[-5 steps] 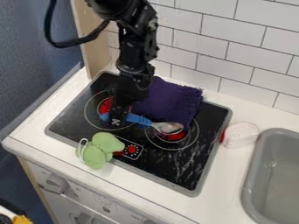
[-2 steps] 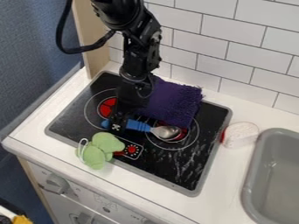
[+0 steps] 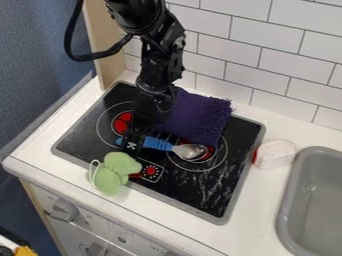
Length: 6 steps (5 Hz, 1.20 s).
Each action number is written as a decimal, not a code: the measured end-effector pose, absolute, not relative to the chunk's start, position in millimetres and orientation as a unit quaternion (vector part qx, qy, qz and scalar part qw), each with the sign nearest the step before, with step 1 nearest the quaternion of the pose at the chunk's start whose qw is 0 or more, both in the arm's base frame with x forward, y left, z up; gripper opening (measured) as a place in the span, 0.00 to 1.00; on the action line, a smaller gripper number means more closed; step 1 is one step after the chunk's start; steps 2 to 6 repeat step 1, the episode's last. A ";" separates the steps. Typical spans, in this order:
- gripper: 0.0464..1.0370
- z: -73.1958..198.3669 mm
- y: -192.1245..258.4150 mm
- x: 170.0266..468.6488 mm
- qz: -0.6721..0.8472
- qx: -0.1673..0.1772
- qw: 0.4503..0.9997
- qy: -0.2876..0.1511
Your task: Move the blue spoon to the bottom corner of the burners
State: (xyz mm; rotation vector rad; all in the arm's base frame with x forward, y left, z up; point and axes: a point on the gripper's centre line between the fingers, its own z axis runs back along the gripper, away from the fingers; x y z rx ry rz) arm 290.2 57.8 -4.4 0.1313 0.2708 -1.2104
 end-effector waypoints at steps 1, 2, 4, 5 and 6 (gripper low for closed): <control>0.96 20.3 59.9 293.0 -0.557 0.074 0.820 0.107; 0.96 20.3 59.9 293.0 -0.557 0.074 0.820 0.107; 0.96 20.3 59.9 293.0 -0.557 0.074 0.820 0.107; 0.96 20.3 59.9 293.0 -0.557 0.074 0.820 0.107; 0.96 20.3 59.9 293.0 -0.557 0.074 0.820 0.107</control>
